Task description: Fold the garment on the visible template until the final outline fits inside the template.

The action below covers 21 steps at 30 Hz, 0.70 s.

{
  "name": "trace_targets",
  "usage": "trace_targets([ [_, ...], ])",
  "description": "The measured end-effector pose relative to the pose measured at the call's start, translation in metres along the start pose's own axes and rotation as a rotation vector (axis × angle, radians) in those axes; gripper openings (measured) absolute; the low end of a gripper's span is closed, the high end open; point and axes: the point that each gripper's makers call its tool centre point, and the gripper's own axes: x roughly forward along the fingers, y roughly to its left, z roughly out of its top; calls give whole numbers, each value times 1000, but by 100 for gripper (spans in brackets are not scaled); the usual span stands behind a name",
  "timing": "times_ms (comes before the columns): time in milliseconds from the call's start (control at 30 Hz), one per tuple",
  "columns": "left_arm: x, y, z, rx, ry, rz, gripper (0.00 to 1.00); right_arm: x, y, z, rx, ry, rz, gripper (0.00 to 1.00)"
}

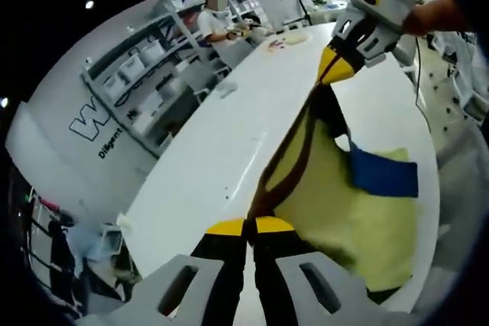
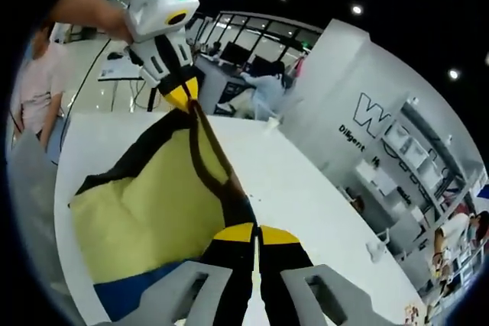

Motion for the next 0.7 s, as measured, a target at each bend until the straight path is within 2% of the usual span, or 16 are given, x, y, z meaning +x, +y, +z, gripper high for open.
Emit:
trace_targets([
  [100, 7, 0, -6, 36, 23, 13, 6, 4, 0, -7, 10, 14, 1, 0],
  [200, 14, -4, -6, 12, 22, -2, 6, 9, 3, -16, 50, 36, 13, 0],
  [300, 22, -8, -9, 23, 31, -9, 6, 15, 6, -26, 72, 57, 25, 0],
  [700, 48, -8, -19, 12, 56, -31, 6, 37, 0, -47, 141, 64, 42, 0],
])
